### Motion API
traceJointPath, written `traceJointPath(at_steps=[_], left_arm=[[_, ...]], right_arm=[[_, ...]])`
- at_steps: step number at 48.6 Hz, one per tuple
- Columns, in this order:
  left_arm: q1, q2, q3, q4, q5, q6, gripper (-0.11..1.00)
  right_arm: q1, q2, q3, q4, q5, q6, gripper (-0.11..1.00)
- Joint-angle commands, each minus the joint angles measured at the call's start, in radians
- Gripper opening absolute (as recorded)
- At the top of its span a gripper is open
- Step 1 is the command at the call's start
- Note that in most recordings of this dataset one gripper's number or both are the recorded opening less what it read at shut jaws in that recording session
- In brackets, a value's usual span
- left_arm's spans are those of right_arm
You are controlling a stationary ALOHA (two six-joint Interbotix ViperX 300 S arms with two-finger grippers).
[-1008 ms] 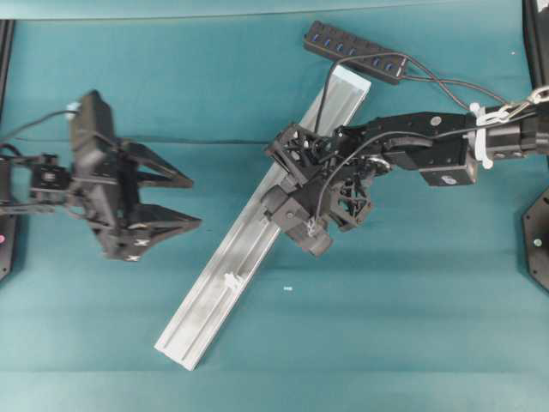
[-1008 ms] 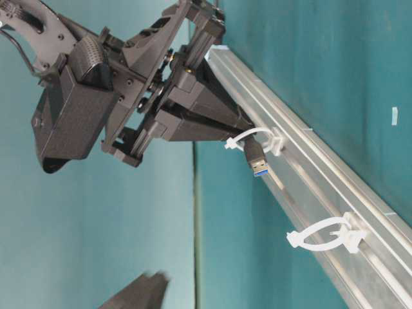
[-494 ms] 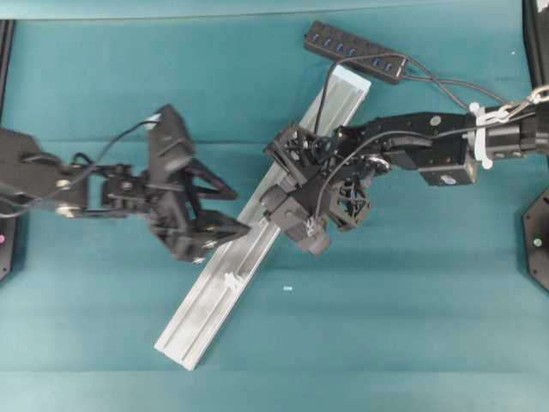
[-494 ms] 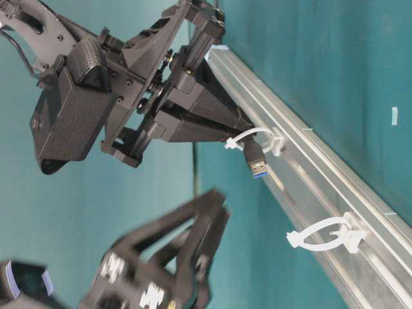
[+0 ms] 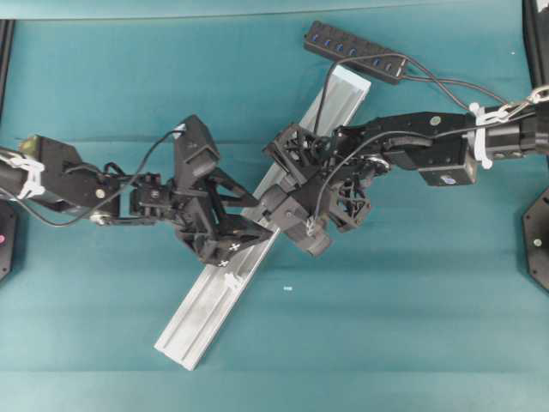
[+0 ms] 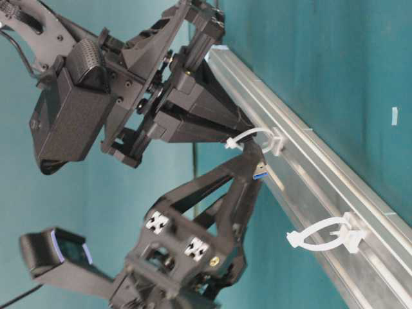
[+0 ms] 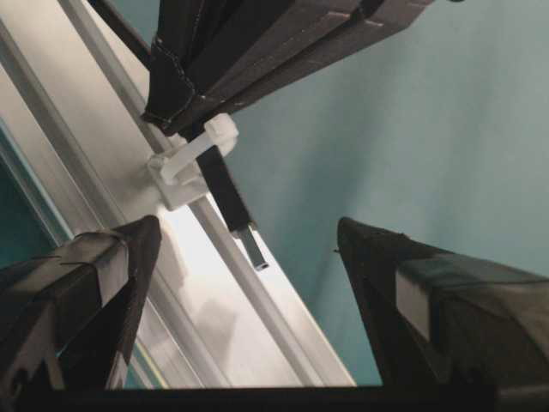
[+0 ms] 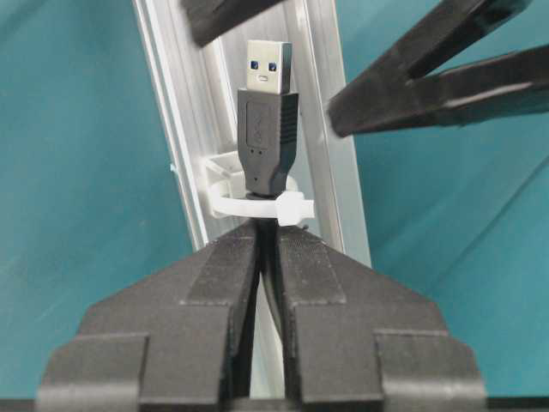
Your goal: Pass the USB cable through three rings with both arms.
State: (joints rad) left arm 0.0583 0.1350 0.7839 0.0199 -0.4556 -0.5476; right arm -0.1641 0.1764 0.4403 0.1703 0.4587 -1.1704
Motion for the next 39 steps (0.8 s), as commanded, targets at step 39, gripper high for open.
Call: traceJointPath(at_steps=[39], left_arm=[[0.006,0.049,-0.058,0.003,-0.014,0.018,0.49]], right_arm=[[0.003,0.002,-0.006,0.003,-0.002,0.011,0.08]])
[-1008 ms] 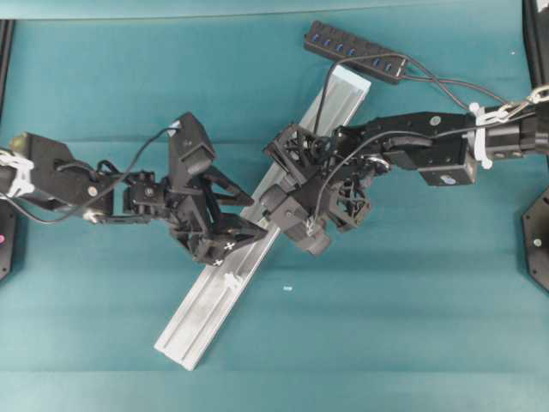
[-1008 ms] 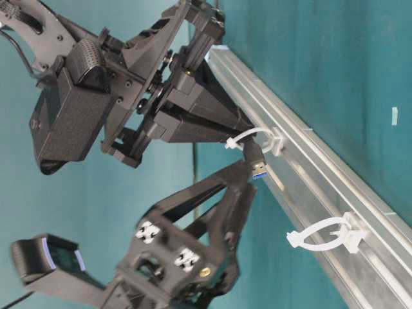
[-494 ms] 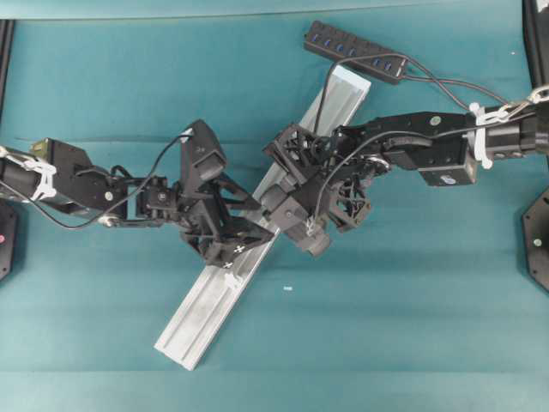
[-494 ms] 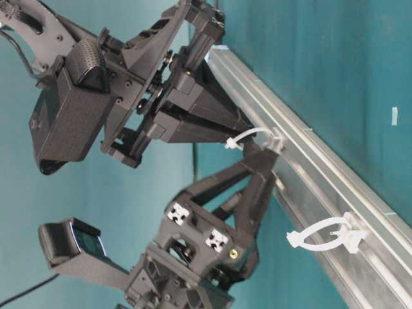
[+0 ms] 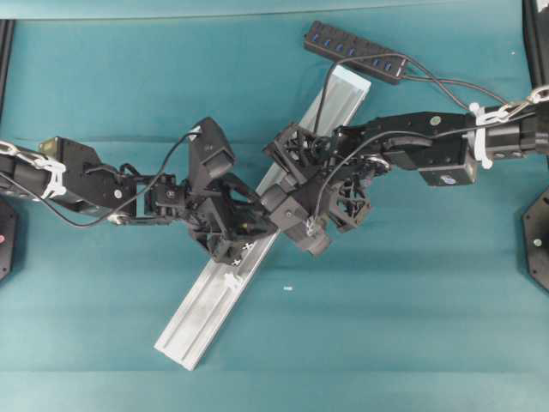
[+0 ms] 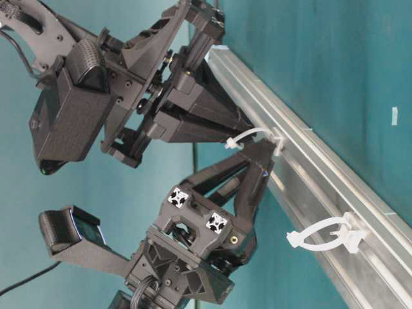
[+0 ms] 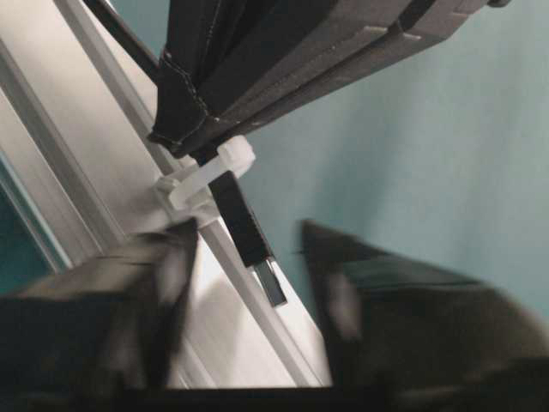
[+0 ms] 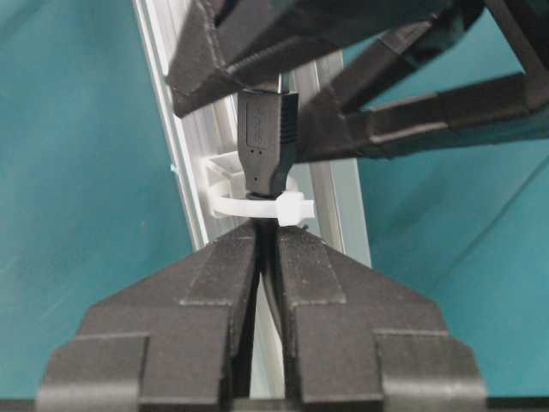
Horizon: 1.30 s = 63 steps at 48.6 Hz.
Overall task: Pass the USB cable through three rings with both arms.
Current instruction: 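Grasp the plug past the second ring with the left gripper and pull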
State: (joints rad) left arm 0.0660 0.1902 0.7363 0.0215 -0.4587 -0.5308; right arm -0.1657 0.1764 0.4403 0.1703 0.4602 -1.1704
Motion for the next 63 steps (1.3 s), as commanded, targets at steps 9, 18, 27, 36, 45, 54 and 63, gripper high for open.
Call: traceJointPath(at_steps=[9,18,27,36,45,54,63], left_arm=[[-0.006,-0.005,-0.011,0.002,-0.006,0.003,0.12],[-0.006,-0.005,-0.011,0.002,0.025,0.003,0.12],[-0.006,-0.005,-0.012,0.002,0.032,-0.005,0.12],[-0.012,-0.005,-0.012,0.002,0.032,-0.006,0.12],[-0.031,-0.006,-0.008,0.002,0.032,-0.012,0.12],[-0.038,-0.026,0.009,0.002,0.032,-0.017,0.12],[-0.041,-0.083,0.043,0.002,0.04,-0.049,0.12]], right_arm=[[0.006,0.002,-0.006,0.003,0.0,0.009,0.08],[0.009,0.0,-0.005,0.005,-0.005,0.014,0.08],[0.009,0.0,-0.003,0.005,-0.006,0.038,0.08],[0.006,-0.002,-0.005,0.003,0.002,0.041,0.17],[0.003,-0.009,-0.003,0.003,0.006,0.066,0.63],[-0.011,-0.018,-0.002,-0.011,0.014,0.144,0.77],[-0.012,-0.048,0.005,-0.015,0.015,0.152,0.75]])
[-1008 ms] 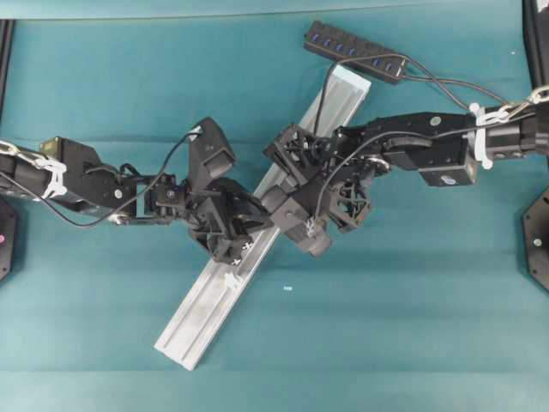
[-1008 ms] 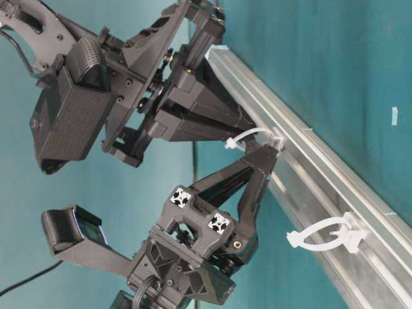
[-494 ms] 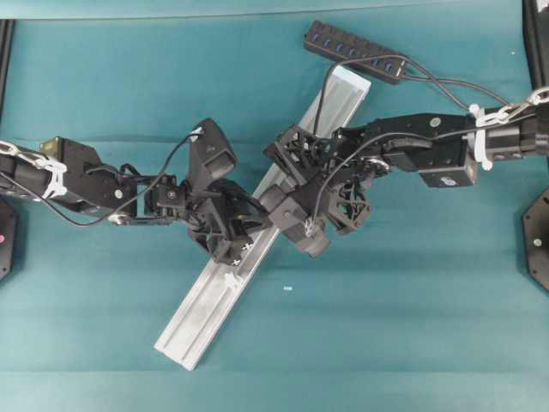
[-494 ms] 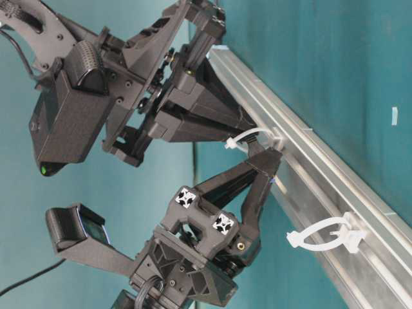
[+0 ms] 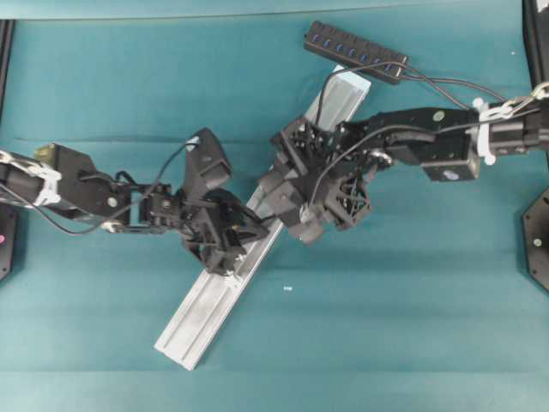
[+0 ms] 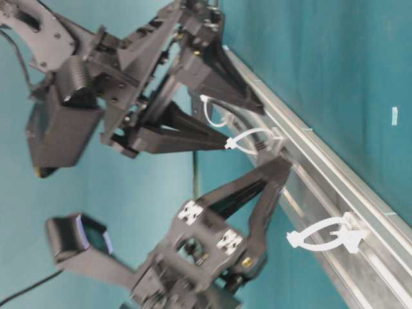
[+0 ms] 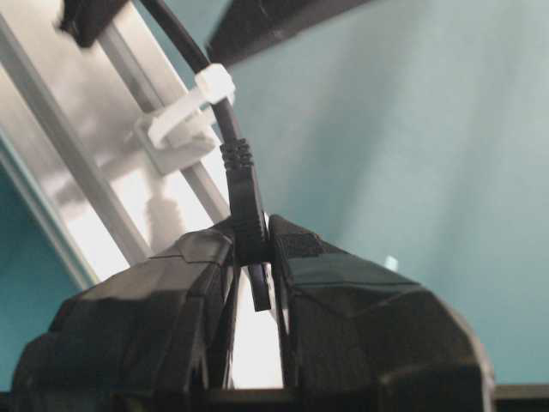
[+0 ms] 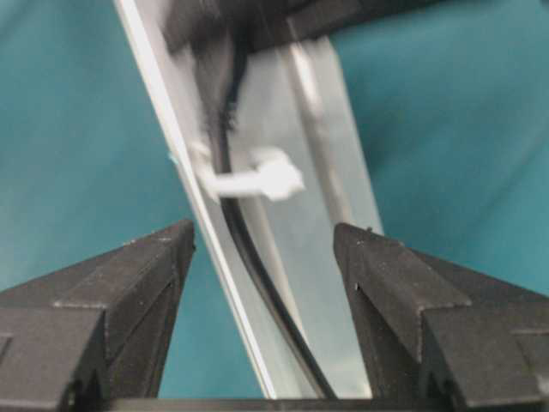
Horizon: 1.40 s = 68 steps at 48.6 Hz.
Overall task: Pass the USB cable through three rings with both arms.
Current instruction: 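Grasp the plug past the second ring with the left gripper and pull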
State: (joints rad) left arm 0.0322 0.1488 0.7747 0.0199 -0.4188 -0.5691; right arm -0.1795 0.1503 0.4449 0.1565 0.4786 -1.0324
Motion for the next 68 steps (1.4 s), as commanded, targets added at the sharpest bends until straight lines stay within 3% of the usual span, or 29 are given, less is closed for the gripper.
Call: traceJointPath(at_steps=[1,17,60,68], left_arm=[[-0.009,-0.049,0.009,0.003,0.005,-0.018,0.12],[-0.029,-0.094,0.048,0.003,0.02,-0.109,0.1],[-0.038,-0.094,0.031,0.003,0.031,-0.112,0.1],[-0.038,-0.092,0.031,0.003,0.031,-0.112,0.1]], right_arm=[[0.002,-0.026,0.003,-0.003,-0.003,0.014,0.75],[0.017,-0.054,0.005,-0.005,-0.005,0.014,0.74],[0.103,0.014,-0.018,-0.002,-0.107,0.017,0.64],[0.104,0.021,-0.018,-0.002,-0.117,0.015,0.53]])
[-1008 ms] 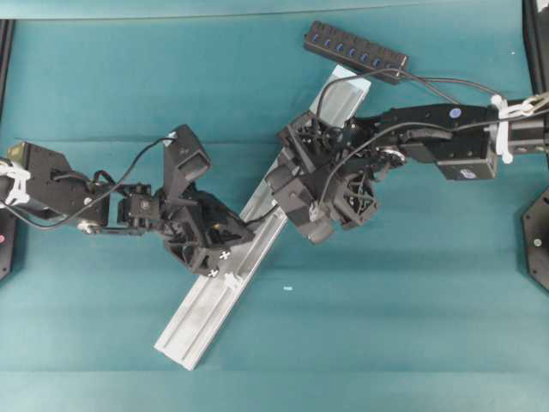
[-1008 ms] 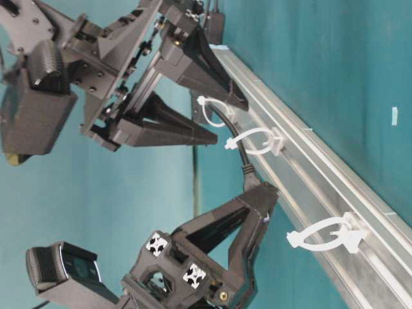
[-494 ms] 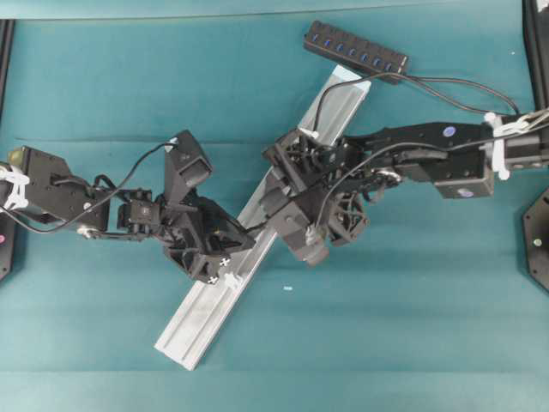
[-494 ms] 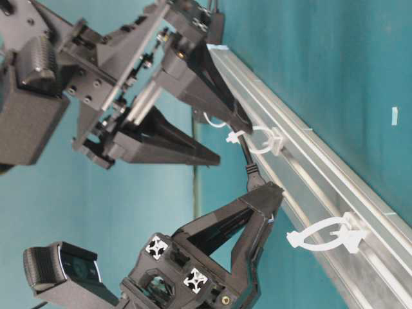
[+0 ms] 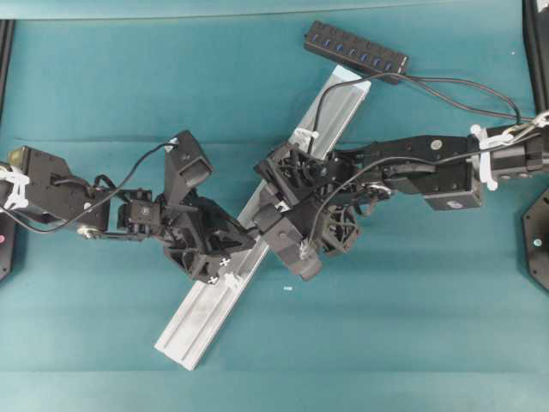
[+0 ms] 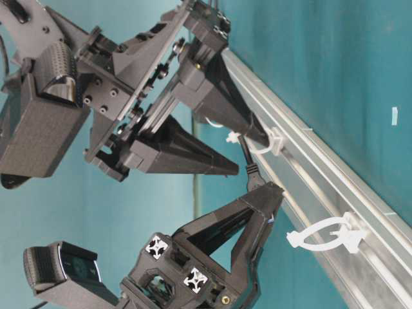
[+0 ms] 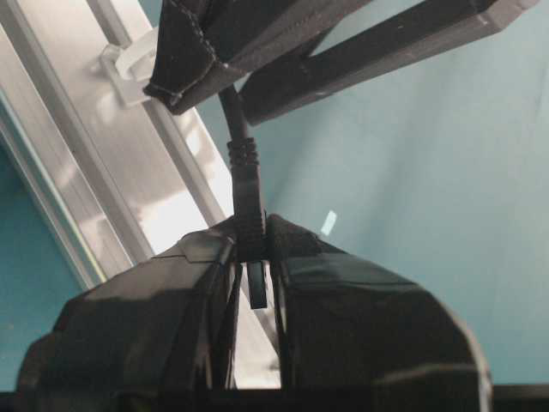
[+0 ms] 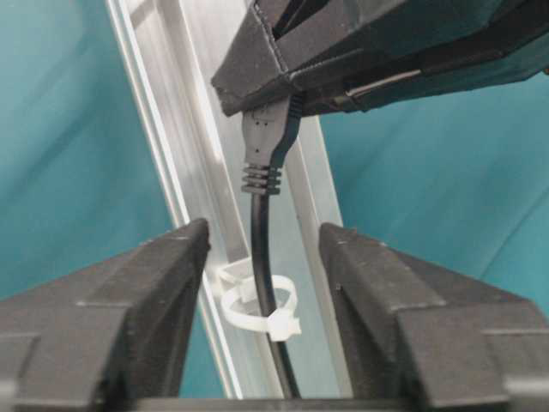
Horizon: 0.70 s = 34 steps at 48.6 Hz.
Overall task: Pass the USB cable through three rings with both arms.
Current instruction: 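Grasp the plug past the second ring with the left gripper and pull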
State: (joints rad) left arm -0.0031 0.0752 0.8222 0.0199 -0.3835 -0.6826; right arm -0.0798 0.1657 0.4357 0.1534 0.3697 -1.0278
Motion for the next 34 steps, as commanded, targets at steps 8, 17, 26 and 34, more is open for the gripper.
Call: traceJointPath(at_steps=[8,17,26,34], left_arm=[[-0.002,-0.018,-0.018,0.003,-0.003,0.002,0.1],[0.0,-0.018,-0.018,0.003,-0.003,0.002,0.1],[0.005,-0.018,-0.021,0.003,-0.003,0.003,0.1],[0.014,-0.021,-0.012,0.003,-0.002,0.008,0.1]], right_arm=[[0.005,0.008,-0.012,0.002,-0.003,0.011,0.14],[0.003,0.011,-0.018,0.002,0.003,0.012,0.06],[0.003,0.015,-0.023,0.002,0.028,0.011,0.06],[0.003,0.021,-0.023,0.0,0.034,0.011,0.06]])
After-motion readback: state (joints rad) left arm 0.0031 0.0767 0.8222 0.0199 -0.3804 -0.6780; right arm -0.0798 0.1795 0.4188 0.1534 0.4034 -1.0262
